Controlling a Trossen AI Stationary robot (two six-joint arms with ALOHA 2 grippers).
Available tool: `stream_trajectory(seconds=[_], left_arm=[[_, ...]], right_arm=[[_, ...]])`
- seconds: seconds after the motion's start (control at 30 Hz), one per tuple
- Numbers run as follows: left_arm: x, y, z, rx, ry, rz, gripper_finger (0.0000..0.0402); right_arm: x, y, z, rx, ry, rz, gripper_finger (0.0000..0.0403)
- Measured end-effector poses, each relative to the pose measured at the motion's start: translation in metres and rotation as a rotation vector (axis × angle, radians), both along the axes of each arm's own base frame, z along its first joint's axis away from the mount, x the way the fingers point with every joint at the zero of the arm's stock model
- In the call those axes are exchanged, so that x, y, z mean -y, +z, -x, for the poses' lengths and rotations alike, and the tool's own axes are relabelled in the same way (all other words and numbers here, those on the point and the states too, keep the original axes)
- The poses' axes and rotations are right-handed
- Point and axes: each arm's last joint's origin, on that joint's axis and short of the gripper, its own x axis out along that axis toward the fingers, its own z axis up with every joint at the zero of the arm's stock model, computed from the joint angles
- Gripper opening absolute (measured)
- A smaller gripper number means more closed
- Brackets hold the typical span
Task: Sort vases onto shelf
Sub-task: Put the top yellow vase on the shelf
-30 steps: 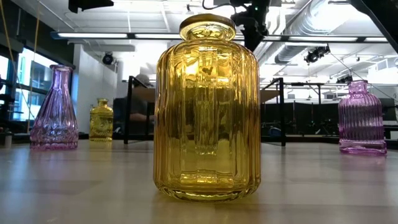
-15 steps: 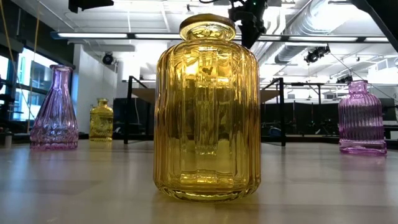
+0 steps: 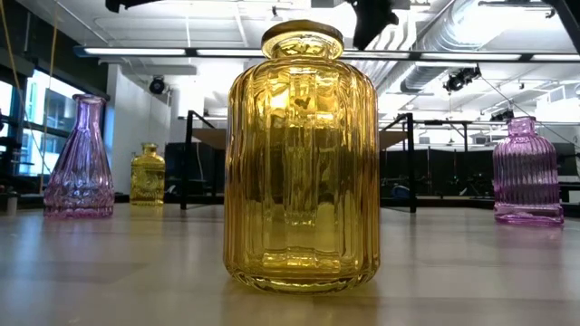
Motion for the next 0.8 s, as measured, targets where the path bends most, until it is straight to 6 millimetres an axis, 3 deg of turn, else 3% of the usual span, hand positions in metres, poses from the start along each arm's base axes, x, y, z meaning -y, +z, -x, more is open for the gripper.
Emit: stream_trajectory(seconds=[0.2, 0.53, 0.8], left_arm=[[-0.005, 0.008, -0.004, -0.083, 0.039, -0.028, 0.0362], [-0.02, 0.051, 0.009, -0.34, 0.169, 0.006, 0.0362], [-0.041, 0.043, -0.003, -0.705, 0.274, -0.024, 0.0362]], right_arm=[[-0.018, 0.014, 0.01, 0.066, -0.023, 0.0, 0.0099], [-0.032, 0.02, 0.014, 0.08, -0.049, 0.037, 0.0099], [-0.035, 0.02, 0.012, 0.082, -0.039, 0.034, 0.0099]])
